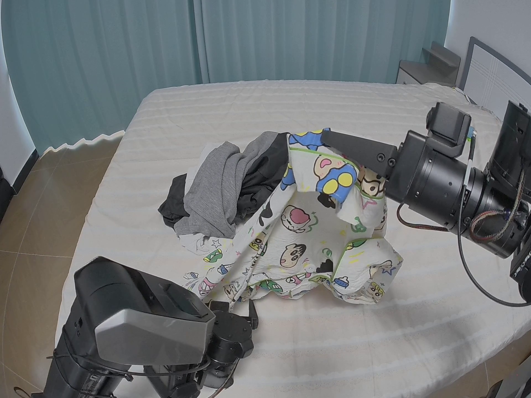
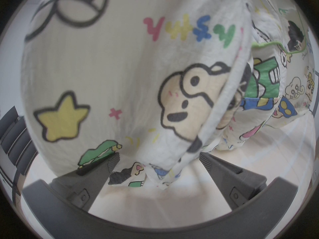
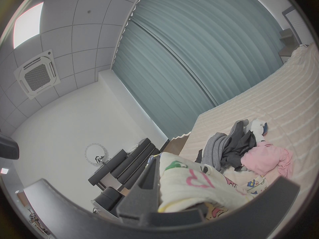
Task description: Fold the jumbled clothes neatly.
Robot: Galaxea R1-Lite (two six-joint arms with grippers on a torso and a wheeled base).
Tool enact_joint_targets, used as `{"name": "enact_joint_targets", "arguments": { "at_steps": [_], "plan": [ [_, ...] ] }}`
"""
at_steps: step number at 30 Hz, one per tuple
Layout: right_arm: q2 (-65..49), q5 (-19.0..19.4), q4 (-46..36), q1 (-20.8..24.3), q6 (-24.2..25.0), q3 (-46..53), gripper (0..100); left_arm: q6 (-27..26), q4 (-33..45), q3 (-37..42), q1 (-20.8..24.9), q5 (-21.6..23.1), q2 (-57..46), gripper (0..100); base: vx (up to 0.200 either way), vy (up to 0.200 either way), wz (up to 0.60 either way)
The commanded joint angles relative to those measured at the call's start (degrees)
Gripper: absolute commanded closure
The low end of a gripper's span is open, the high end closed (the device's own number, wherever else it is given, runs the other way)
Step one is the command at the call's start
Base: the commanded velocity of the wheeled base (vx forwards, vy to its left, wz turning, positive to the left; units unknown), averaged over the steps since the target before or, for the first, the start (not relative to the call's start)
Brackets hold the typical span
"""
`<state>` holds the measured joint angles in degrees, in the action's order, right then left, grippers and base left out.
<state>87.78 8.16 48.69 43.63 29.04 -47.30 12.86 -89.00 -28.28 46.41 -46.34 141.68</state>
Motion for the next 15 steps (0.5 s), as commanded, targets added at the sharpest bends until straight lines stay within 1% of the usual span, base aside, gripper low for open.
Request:
{"name": "enact_joint_targets", "arguments": {
  "at_steps": [1,4,10,15],
  "plan": [
    [0.4,0.3,0.0,-1.9,0.1,0.0,100,0.1,-1.0,6.1,0.0,-0.2,-2.9,0,0.000,0.000,0.00],
    [0.4,0.9,0.1,-1.9,0.1,0.0,100,0.2,-1.0,6.6,-0.2,-0.2,-3.5,0,0.000,0.000,0.00],
    [0.7,0.9,0.1,-1.9,0.2,0.0,100,0.2,-1.0,7.5,0.6,-0.8,-4.7,0,0.000,0.000,0.00],
    [0.7,0.9,0.1,-1.9,0.2,0.3,100,0.4,-1.0,6.9,-0.4,-0.7,-4.5,0,0.000,0.000,0.00]
  ]
}}
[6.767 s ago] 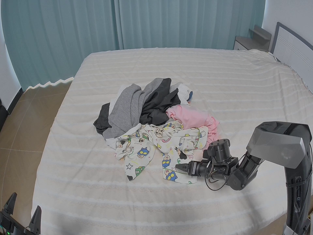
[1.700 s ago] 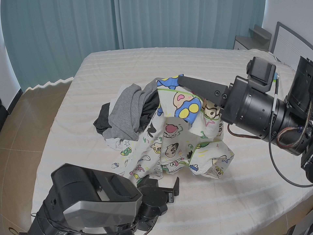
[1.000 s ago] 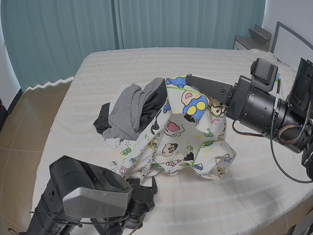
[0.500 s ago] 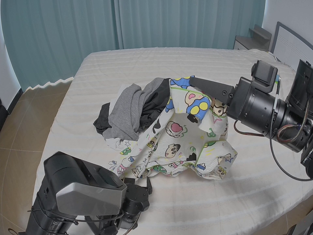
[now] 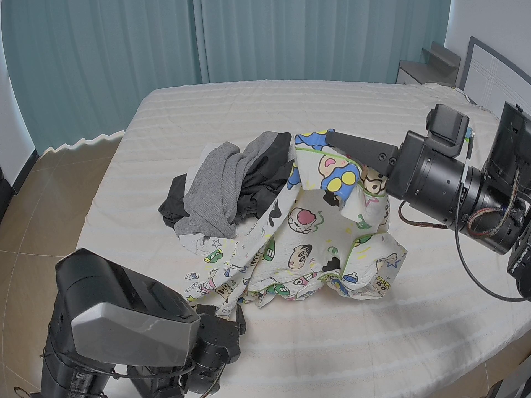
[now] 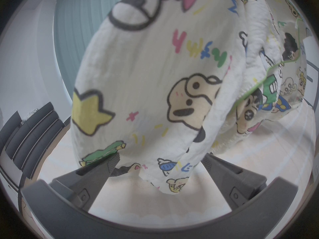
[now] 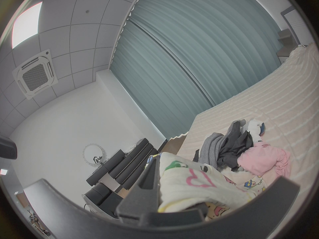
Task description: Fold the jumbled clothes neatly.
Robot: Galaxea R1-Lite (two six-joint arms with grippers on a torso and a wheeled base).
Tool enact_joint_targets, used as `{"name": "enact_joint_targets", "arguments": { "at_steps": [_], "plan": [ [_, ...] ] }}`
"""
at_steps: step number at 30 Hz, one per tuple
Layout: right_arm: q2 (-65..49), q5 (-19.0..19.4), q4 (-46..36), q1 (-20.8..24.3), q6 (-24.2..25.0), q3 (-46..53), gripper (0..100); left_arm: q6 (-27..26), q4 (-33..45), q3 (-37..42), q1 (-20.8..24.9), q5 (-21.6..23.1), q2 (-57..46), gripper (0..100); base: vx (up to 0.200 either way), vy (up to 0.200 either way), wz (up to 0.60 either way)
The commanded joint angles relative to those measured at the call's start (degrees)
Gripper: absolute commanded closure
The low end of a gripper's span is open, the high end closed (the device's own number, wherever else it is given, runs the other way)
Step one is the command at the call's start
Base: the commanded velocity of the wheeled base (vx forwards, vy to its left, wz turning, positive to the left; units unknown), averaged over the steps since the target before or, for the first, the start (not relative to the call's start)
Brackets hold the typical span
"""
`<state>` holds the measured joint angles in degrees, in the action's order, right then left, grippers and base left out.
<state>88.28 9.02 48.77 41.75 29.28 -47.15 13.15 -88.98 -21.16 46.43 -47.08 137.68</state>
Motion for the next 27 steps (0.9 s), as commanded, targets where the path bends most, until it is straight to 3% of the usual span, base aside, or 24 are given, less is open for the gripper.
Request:
{"name": "enact_joint_targets", "arguments": {
  "at_steps": [1,7,13,14,27],
  "plan": [
    [0.2,0.2,0.0,0.0,0.0,0.2,100,0.3,-1.0,-1.0,-0.6,0.5,-0.3,0,0.000,0.000,0.00],
    [0.2,0.3,-0.1,0.1,0.0,0.1,100,0.4,-1.0,-4.0,-1.8,5.2,0.2,0,0.000,0.000,0.00],
    [0.2,0.3,-0.1,0.0,0.0,0.1,100,0.1,-1.0,-4.2,-3.3,5.7,1.5,0,0.000,0.000,0.00],
    [0.3,0.3,-0.1,0.0,0.0,0.1,100,0.2,-1.0,-4.2,-3.5,5.7,1.5,100,0.000,0.000,0.00],
    [0.1,-0.1,-0.2,-1.9,0.0,0.3,100,2.6,-1.0,3.1,-4.7,5.6,-1.5,100,0.000,0.000,0.00]
  ]
}}
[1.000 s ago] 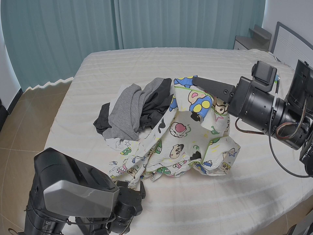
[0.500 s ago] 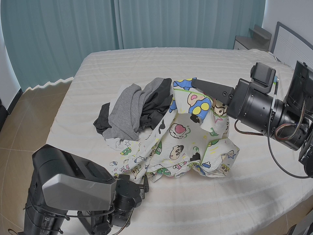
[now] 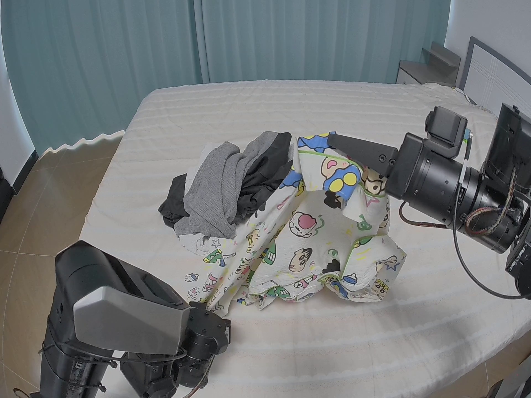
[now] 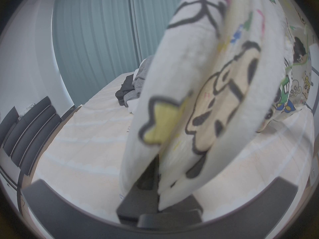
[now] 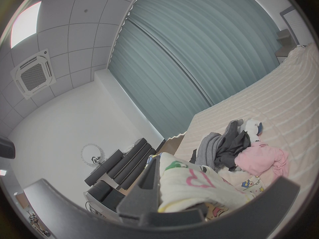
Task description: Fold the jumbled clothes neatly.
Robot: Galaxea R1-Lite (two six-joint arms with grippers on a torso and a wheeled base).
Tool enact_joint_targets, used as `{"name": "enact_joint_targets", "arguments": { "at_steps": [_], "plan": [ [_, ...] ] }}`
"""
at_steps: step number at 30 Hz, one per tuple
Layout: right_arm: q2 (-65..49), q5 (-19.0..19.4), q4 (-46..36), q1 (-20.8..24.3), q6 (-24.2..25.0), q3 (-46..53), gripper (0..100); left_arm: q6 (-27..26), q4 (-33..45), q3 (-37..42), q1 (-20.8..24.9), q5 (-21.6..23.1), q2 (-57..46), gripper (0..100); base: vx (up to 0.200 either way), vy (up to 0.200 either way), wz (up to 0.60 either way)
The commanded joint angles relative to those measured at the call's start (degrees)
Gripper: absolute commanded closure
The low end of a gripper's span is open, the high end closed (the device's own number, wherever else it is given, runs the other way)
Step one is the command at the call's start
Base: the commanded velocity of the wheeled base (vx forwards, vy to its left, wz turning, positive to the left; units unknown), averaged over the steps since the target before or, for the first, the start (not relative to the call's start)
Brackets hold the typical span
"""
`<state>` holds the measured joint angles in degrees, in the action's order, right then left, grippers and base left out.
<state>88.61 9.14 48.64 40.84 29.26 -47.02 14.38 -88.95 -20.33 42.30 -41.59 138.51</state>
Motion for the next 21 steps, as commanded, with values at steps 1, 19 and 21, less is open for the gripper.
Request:
{"name": "enact_joint_targets", "arguments": {
  "at_steps": [1,19,21],
  "plan": [
    [-0.5,-0.3,-0.1,-1.6,-0.1,0.7,100,2.1,-1.0,3.5,-0.6,0.4,-4.7,100,0.000,0.000,0.00],
    [-11.1,-2.3,-3.6,-13.9,-0.8,8.9,100,-8.8,-1.0,5.0,-10.5,9.1,-40.0,100,0.000,0.000,0.00],
    [-12.9,-2.3,-4.6,-14.6,-0.8,8.4,100,-11.1,-0.9,1.7,-12.2,9.4,-42.8,100,0.000,0.000,0.00]
  ]
}}
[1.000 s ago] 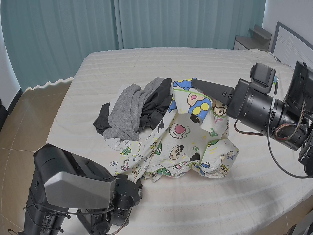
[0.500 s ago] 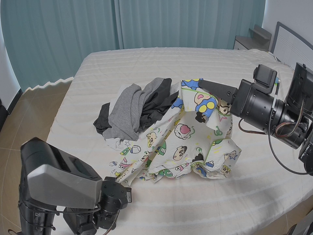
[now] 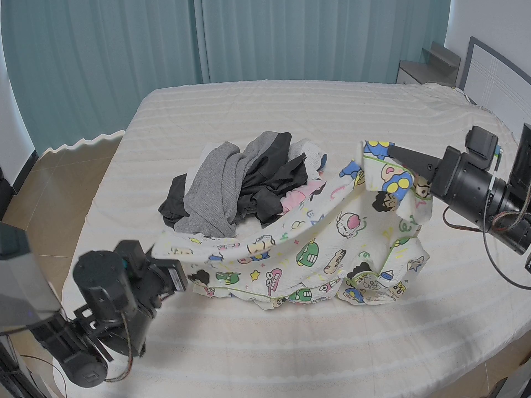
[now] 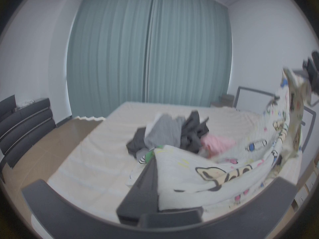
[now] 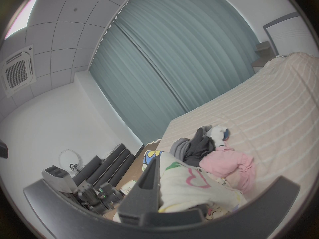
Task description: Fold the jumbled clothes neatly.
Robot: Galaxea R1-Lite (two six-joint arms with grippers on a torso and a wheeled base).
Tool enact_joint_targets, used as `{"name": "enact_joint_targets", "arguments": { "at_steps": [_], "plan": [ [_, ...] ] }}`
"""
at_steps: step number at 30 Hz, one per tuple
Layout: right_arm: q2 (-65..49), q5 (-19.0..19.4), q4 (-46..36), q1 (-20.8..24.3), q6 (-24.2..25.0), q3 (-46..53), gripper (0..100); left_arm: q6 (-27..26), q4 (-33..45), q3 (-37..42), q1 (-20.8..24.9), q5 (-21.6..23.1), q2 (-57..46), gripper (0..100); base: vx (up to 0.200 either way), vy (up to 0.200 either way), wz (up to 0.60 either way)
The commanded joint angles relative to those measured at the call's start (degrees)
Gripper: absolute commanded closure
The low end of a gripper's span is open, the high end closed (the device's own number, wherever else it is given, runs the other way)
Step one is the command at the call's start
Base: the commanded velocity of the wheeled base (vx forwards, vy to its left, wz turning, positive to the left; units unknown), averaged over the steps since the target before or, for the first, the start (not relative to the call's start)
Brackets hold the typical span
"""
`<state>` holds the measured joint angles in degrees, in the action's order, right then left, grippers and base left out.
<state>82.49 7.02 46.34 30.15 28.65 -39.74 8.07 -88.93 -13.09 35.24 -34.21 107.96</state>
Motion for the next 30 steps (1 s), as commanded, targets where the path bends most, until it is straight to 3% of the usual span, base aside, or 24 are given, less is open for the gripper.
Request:
{"name": "enact_joint_targets", "arguments": {
  "at_steps": [1,6,7,10,17,30],
  "plan": [
    [-7.5,-0.2,-2.7,-4.1,-0.3,1.0,100,-5.7,0.2,-7.3,-5.8,2.0,-13.4,100,0.000,0.000,0.00],
    [-10.5,-0.2,-5.6,-4.2,-2.1,-0.7,100,-6.3,8.4,-13.9,-6.6,2.2,-18.1,100,0.000,0.000,0.00],
    [-13.5,-0.1,-7.1,-4.0,-3.4,-2.1,100,-6.3,15.4,-18.5,-6.5,2.3,-21.7,100,0.000,0.000,0.00],
    [-16.3,-0.1,-8.5,-3.6,-4.7,-3.3,100,-6.3,19.8,-22.9,-6.5,2.5,-24.1,100,0.000,0.000,0.00],
    [-21.3,0.4,-9.0,-3.3,-5.2,-5.8,100,-6.5,26.1,-29.0,-6.4,2.9,-28.6,100,0.000,0.000,0.00],
    [-24.7,0.7,-9.2,-2.1,-5.3,-4.3,100,-6.7,28.3,-27.2,-6.2,4.2,-36.2,100,0.000,0.000,0.00]
  ]
}}
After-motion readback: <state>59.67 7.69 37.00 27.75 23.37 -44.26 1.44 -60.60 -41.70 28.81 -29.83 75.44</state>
